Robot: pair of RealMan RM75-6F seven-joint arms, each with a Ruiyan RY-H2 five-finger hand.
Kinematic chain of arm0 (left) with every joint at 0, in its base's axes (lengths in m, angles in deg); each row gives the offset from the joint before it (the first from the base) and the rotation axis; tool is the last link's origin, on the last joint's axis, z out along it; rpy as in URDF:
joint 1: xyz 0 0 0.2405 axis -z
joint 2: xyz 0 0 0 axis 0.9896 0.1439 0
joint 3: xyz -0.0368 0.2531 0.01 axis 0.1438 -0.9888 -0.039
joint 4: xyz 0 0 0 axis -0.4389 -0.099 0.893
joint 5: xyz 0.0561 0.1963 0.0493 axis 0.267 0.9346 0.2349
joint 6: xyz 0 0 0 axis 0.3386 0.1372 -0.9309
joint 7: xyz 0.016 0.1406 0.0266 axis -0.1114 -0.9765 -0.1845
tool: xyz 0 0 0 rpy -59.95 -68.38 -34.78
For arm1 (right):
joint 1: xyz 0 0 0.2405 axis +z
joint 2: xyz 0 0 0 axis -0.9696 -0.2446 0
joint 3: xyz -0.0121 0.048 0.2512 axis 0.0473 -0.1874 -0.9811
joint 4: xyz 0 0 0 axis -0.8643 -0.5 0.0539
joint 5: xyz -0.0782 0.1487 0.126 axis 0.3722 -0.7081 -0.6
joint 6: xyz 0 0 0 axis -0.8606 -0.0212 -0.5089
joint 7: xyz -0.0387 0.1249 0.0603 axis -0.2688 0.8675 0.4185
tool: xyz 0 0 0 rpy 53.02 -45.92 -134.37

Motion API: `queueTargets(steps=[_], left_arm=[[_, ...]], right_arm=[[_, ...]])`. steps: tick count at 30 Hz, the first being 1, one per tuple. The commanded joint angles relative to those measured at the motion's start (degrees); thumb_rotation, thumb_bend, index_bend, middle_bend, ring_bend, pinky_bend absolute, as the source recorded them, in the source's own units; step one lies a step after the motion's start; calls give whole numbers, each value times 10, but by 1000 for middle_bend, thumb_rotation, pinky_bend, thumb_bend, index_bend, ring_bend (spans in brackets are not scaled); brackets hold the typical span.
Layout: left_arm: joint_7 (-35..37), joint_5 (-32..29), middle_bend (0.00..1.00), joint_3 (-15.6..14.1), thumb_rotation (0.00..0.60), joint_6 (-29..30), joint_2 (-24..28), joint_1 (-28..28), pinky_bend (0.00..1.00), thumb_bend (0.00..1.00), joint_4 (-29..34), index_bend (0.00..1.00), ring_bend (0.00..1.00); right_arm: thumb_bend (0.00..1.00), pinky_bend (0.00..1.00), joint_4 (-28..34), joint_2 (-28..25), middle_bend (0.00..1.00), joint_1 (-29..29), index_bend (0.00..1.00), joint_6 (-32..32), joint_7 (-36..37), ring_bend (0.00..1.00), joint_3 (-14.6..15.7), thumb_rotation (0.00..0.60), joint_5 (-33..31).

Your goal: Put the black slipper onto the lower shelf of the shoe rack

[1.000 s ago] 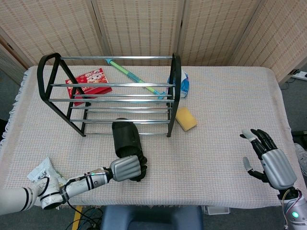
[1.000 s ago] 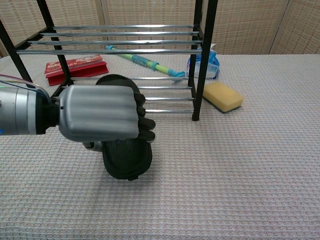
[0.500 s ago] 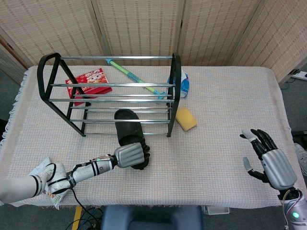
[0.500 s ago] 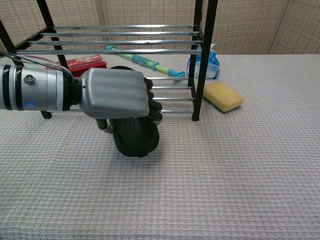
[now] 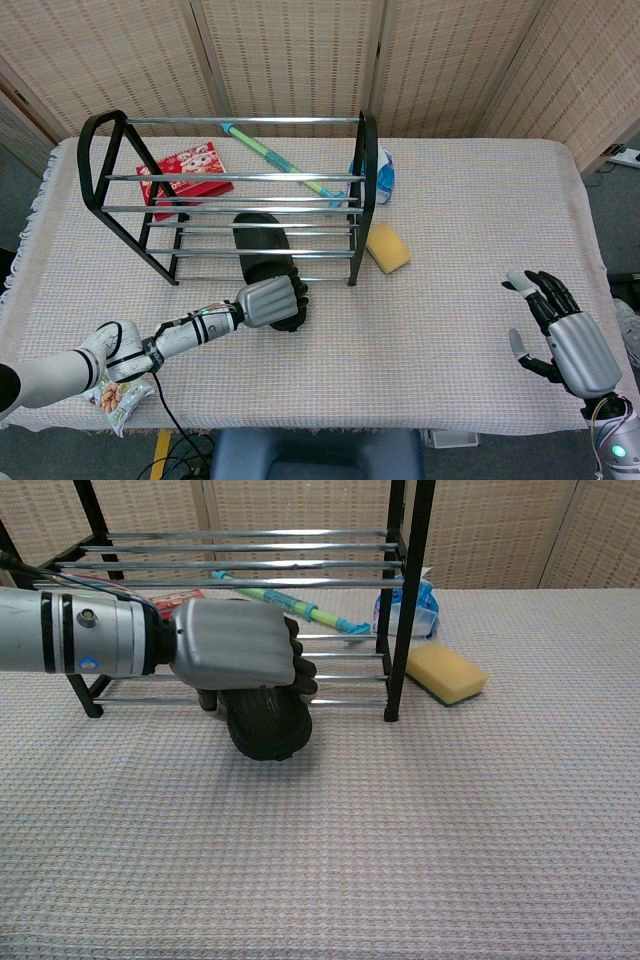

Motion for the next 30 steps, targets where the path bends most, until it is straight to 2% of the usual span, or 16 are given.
queueTargets(steps=[1, 15, 18, 22, 25, 30], left_arm=[[9, -2, 567, -4, 600, 3, -8, 4, 371, 133, -17, 626, 407], [15, -11, 534, -13, 600, 4, -25, 14, 372, 133, -72, 598, 350], [9, -18, 462, -13, 600, 2, -27, 14, 371, 133, -77, 528, 293], [-22, -35, 288, -8, 600, -9, -27, 10, 372, 133, -72, 347, 185], [-54, -57, 199, -1, 600, -25, -25, 5, 363, 133, -61, 251, 134], [-120, -103, 107, 15, 600, -52, -15, -4, 348, 133, -27, 159, 77]], right_arm=[[552, 67, 0, 0, 192, 0, 0, 0, 0, 116, 0, 600, 0], [552, 67, -4, 0, 192, -4, 0, -3, 3, 116, 0, 600, -3], [552, 67, -4, 0, 192, -4, 0, -3, 3, 116, 0, 600, -3], [552, 67, -4, -1, 192, -4, 0, -4, 3, 116, -1, 600, -2], [553, 67, -3, -1, 192, -4, 0, -4, 2, 116, 0, 600, -2], [553, 67, -3, -2, 192, -6, 0, -6, 2, 116, 0, 600, 0]])
